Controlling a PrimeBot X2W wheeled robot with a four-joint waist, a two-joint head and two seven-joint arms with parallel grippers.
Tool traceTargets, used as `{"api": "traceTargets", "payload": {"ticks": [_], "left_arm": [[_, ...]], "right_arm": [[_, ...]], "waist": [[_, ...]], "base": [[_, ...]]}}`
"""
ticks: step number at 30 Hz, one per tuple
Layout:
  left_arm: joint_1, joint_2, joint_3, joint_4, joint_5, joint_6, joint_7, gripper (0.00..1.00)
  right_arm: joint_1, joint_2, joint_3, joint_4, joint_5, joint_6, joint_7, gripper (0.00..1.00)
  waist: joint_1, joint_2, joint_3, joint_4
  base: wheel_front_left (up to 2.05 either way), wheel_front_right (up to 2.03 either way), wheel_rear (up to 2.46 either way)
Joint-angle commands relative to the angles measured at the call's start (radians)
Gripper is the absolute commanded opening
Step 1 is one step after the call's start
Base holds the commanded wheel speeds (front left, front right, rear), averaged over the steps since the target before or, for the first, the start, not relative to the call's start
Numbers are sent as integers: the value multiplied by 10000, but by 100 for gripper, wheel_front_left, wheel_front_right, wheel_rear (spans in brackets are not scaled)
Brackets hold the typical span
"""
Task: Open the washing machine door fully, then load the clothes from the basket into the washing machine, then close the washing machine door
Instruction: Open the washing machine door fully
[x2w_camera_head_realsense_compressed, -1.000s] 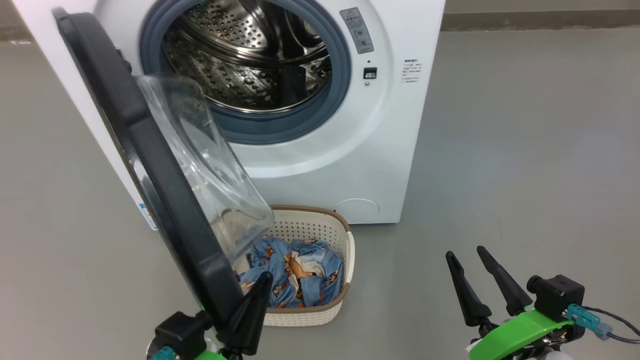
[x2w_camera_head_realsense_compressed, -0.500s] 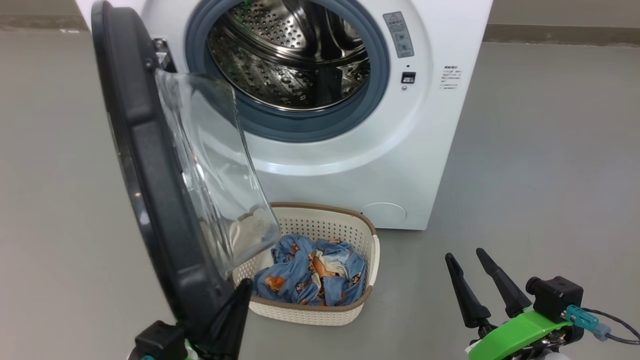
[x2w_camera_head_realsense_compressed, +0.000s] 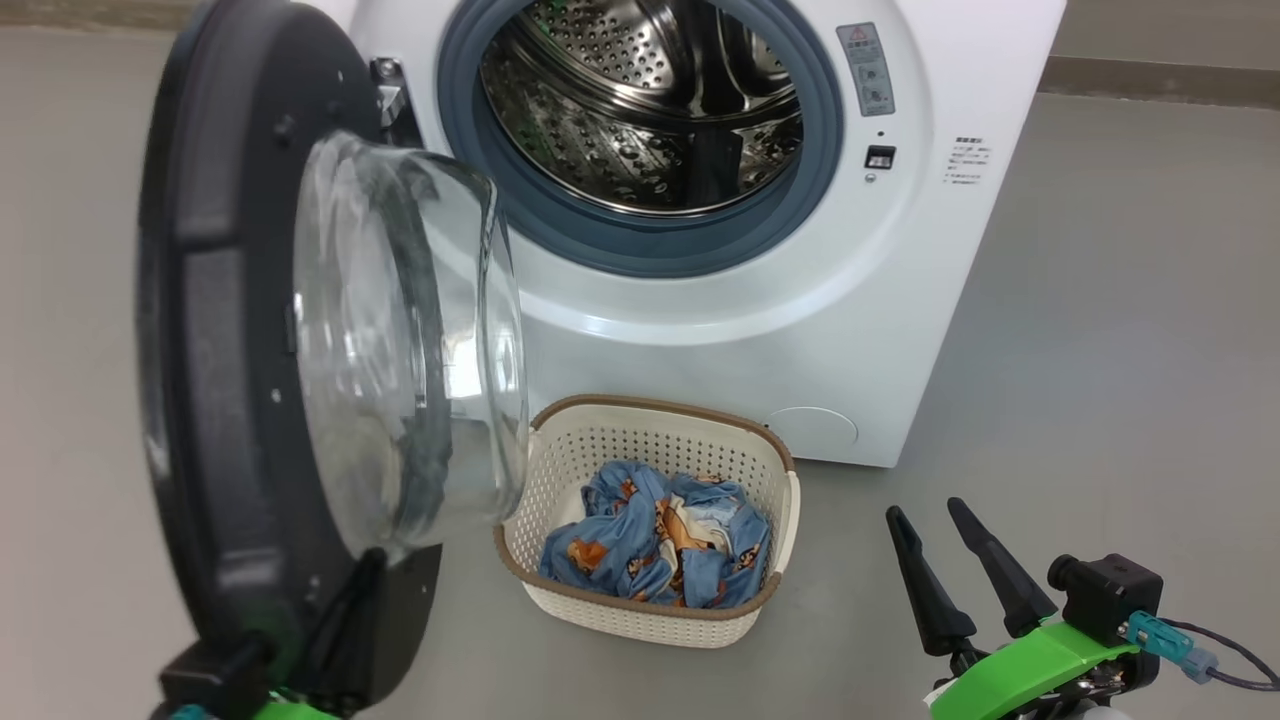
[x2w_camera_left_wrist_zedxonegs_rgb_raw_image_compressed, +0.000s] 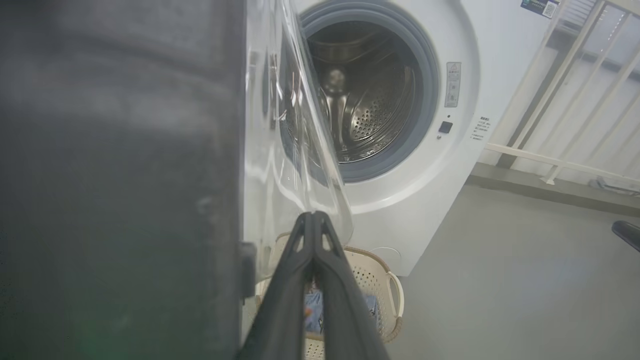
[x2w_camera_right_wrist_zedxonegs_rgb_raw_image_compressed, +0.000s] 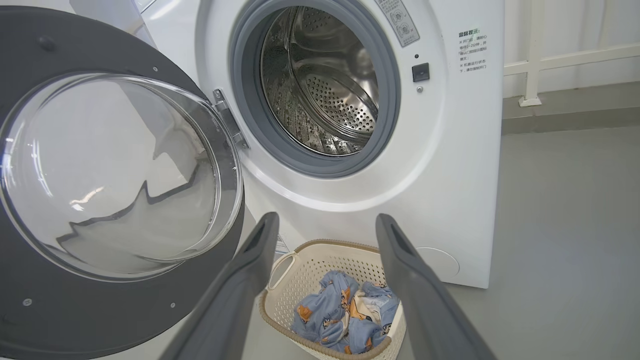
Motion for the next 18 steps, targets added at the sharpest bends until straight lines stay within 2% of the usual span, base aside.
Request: {"api": "traceTargets", "payload": {"ticks": [1,18], "left_arm": [[-417,447,790,-91,-177,209,22,0],[-1077,1420,2084,409,-826,529,451,0]], "right_arm": [[-172,51,168,-229,131,16,-130,100],[-365,336,-4,-298,-16,16,-130,100]], "waist": [[0,0,22,136],[0,0,555,909]], "base": [[0,0,0],[0,0,0]]}}
